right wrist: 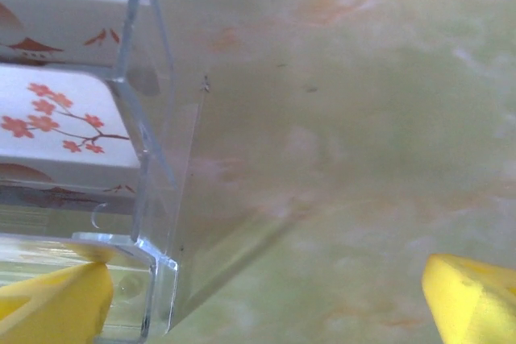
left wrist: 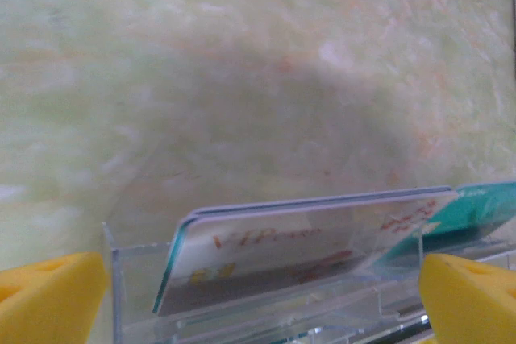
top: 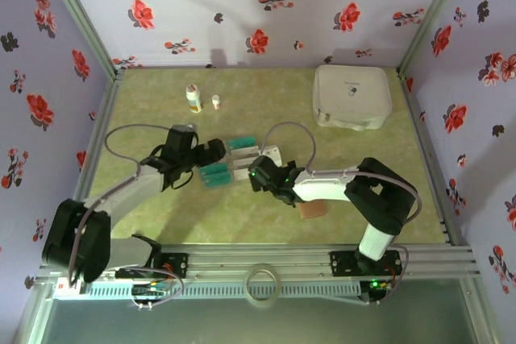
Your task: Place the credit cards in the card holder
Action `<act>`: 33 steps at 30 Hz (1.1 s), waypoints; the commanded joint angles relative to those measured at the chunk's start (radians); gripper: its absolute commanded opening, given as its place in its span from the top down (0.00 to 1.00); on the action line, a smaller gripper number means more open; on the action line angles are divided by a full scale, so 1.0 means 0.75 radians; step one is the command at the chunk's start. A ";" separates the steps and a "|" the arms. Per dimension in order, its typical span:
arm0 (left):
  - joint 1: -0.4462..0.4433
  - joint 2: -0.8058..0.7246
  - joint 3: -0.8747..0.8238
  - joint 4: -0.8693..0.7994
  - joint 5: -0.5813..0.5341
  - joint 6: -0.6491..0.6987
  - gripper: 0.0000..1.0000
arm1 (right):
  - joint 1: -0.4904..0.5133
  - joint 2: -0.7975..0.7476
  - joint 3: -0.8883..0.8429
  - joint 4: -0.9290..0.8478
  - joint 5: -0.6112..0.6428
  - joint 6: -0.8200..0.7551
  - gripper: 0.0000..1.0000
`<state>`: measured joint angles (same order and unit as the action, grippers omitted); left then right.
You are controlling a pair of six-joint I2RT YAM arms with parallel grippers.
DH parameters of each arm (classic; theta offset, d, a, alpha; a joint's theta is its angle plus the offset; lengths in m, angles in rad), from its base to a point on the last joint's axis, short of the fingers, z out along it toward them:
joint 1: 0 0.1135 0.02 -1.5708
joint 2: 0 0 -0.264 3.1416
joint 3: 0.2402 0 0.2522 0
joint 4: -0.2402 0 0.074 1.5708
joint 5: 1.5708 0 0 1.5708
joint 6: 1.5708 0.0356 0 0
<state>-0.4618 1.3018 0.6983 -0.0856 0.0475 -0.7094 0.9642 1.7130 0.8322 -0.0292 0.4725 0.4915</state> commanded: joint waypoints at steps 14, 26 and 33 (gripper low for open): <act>-0.195 0.501 0.497 0.179 -0.030 0.004 0.00 | -0.353 -0.085 -0.096 -0.053 -0.034 -0.071 0.01; -0.242 0.627 0.630 0.166 -0.037 0.031 0.00 | -0.453 -0.213 -0.130 -0.114 -0.126 -0.100 0.01; -0.174 0.565 0.605 0.156 -0.059 0.038 0.00 | -0.453 -0.461 -0.134 -0.255 -0.145 -0.111 0.01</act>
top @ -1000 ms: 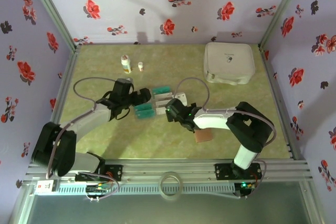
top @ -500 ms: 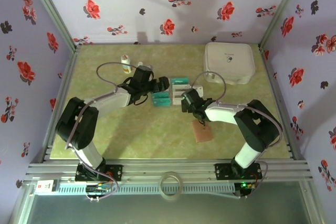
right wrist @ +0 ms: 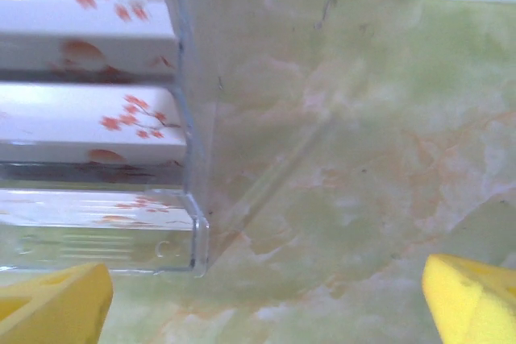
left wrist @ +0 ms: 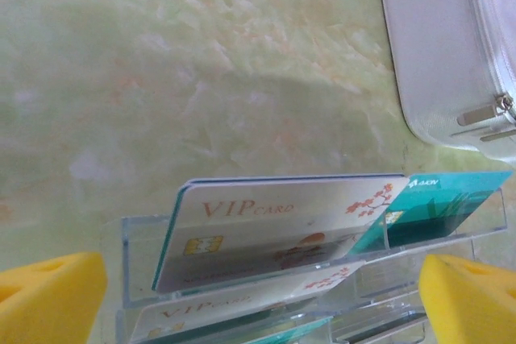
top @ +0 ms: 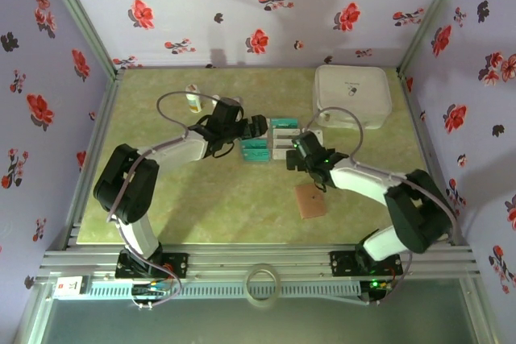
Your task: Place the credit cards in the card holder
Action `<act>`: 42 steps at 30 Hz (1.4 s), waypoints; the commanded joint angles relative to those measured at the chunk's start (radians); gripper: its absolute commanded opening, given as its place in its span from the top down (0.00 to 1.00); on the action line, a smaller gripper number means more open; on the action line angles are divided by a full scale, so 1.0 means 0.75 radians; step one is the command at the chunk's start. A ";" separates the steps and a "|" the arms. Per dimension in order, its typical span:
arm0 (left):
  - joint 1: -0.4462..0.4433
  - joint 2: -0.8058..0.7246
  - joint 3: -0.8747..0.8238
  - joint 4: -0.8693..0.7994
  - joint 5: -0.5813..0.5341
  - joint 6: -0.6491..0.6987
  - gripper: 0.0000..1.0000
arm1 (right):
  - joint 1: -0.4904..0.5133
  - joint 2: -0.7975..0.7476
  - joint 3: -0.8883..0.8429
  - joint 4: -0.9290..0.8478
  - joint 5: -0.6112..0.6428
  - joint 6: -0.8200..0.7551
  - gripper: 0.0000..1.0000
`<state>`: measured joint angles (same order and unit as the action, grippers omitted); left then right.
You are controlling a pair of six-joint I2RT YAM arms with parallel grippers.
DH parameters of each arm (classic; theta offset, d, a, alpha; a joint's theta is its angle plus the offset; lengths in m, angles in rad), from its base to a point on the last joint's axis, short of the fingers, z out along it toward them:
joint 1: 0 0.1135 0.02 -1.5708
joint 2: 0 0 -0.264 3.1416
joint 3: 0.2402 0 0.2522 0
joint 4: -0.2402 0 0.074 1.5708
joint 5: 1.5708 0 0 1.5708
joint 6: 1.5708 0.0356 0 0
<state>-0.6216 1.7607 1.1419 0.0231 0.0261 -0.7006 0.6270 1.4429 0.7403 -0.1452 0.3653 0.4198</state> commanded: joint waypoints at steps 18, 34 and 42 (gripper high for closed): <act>0.194 -0.473 -0.212 -0.101 -0.025 0.049 0.00 | -0.102 -0.619 -0.089 -0.381 -0.111 0.279 0.01; 0.140 -0.773 -0.483 -0.258 -0.005 -0.025 0.00 | -0.109 -0.835 -0.385 -0.656 -0.448 0.676 0.39; 0.091 -0.731 -0.505 -0.247 -0.005 -0.033 0.00 | -0.116 -0.930 -0.509 -0.660 -0.533 0.749 0.50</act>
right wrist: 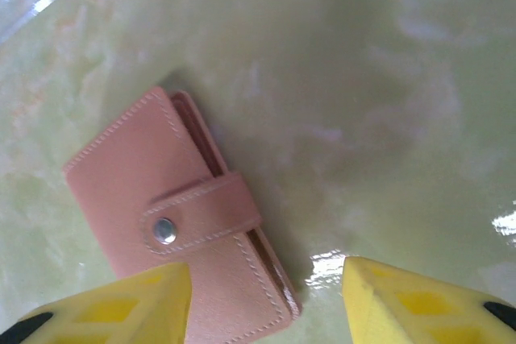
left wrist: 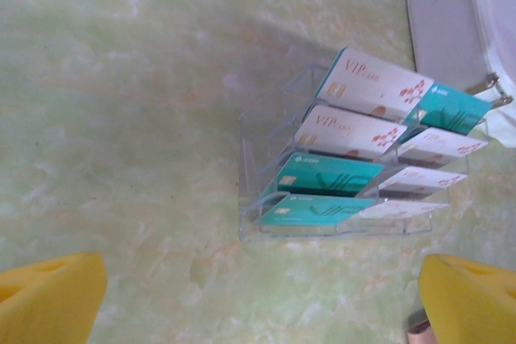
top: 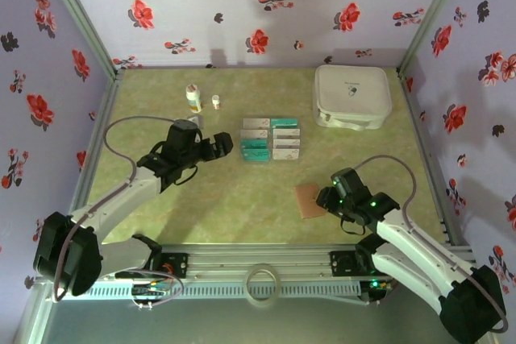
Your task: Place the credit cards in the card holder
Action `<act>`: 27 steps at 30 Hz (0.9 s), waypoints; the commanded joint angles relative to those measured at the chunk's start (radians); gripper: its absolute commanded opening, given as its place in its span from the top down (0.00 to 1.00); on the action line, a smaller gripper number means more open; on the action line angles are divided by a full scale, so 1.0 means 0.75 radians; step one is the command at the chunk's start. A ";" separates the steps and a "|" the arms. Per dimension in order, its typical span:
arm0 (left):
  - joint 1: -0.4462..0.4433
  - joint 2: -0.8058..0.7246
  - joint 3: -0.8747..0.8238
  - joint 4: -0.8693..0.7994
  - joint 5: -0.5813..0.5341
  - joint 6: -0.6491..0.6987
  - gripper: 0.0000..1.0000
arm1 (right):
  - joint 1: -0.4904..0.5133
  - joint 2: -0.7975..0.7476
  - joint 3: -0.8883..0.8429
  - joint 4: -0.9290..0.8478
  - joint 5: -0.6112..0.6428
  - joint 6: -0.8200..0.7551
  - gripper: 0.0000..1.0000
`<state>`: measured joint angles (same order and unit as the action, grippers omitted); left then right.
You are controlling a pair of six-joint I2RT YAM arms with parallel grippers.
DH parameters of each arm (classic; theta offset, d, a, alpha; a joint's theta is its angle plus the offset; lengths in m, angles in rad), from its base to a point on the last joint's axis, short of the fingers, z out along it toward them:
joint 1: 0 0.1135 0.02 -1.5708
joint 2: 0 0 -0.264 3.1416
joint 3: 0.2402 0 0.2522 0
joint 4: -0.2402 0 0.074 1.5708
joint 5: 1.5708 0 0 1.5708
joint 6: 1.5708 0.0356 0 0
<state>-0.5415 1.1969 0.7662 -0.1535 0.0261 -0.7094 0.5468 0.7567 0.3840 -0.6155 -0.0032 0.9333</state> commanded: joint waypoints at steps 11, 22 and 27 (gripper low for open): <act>-0.047 0.065 0.015 -0.012 -0.005 -0.012 0.00 | -0.015 -0.004 -0.091 0.079 -0.105 0.103 0.52; -0.057 0.085 0.019 -0.009 -0.006 -0.002 0.00 | -0.051 -0.007 -0.153 0.215 -0.179 0.135 0.58; -0.063 0.099 0.018 -0.006 -0.006 -0.002 0.00 | -0.063 -0.008 -0.154 0.254 -0.212 0.141 0.61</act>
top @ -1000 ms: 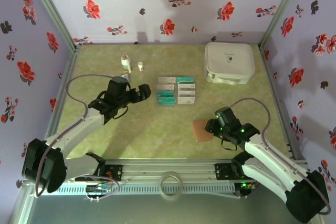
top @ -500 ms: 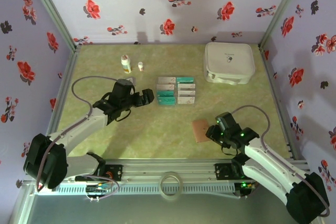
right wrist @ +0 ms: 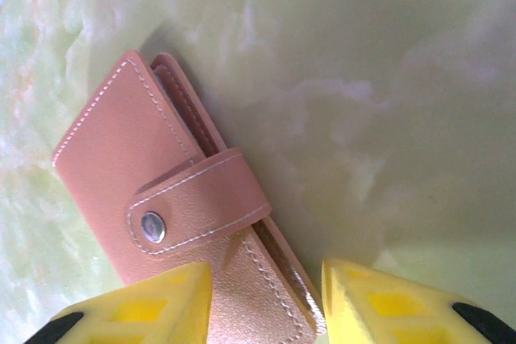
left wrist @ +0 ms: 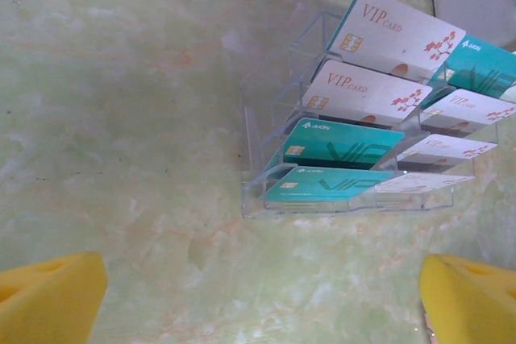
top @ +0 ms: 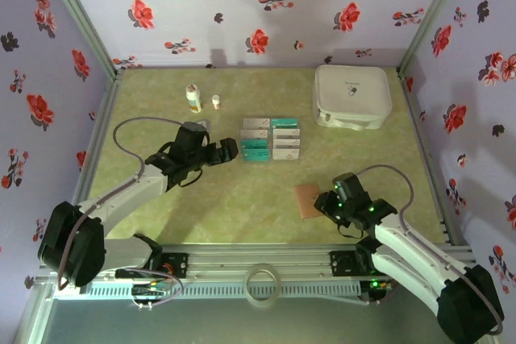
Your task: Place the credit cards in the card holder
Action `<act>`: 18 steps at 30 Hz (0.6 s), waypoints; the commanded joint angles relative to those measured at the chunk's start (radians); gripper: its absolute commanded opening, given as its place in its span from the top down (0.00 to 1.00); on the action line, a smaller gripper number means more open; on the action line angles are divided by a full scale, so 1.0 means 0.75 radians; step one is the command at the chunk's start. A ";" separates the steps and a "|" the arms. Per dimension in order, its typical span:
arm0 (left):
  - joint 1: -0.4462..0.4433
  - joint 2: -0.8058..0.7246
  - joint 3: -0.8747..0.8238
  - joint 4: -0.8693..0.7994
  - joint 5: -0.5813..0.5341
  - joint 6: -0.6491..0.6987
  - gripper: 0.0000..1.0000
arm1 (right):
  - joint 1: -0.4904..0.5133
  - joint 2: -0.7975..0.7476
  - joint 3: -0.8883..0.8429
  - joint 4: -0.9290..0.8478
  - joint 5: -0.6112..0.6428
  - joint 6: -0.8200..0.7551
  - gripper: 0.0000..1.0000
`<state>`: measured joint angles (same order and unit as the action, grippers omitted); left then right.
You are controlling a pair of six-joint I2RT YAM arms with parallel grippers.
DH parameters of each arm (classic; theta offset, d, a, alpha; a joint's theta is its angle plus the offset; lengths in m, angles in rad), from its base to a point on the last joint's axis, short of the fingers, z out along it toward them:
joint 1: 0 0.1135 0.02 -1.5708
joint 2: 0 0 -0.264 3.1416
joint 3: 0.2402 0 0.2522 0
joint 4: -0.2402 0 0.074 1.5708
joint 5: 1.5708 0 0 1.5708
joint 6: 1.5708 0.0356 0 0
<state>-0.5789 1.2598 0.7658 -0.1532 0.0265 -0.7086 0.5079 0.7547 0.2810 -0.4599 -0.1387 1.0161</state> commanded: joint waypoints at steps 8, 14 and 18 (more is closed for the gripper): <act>-0.019 0.036 0.016 0.008 -0.005 -0.001 0.00 | -0.029 -0.006 -0.032 0.083 -0.056 0.034 0.79; -0.024 0.043 0.002 0.034 -0.006 -0.008 0.00 | -0.039 -0.012 -0.049 0.130 -0.075 0.049 1.00; -0.026 0.044 0.000 0.041 -0.007 -0.008 0.00 | -0.043 -0.018 -0.045 0.111 -0.075 0.038 0.93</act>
<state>-0.5869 1.2842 0.7658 -0.1390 0.0265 -0.7090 0.4839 0.7536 0.2569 -0.3824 -0.1867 1.0489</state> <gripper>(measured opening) 0.997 0.056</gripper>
